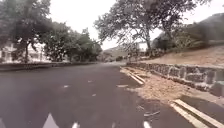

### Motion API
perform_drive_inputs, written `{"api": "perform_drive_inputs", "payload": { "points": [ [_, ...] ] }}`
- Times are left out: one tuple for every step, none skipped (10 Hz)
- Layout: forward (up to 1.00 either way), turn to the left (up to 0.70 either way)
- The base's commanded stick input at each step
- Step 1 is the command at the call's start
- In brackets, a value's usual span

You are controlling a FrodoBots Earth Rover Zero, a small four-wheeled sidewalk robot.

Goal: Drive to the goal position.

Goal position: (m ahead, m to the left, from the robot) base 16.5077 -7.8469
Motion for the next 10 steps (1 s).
{"api": "perform_drive_inputs", "payload": {
  "points": [
    [0.7, 0.0],
    [0.7, 0.0],
    [0.7, 0.0],
    [0.7, 0.0],
    [0.7, 0.0],
    [0.7, 0.0],
    [0.7, 0.0],
    [0.7, -0.25],
    [0.7, -0.24],
    [0.7, -0.2]
  ]
}}
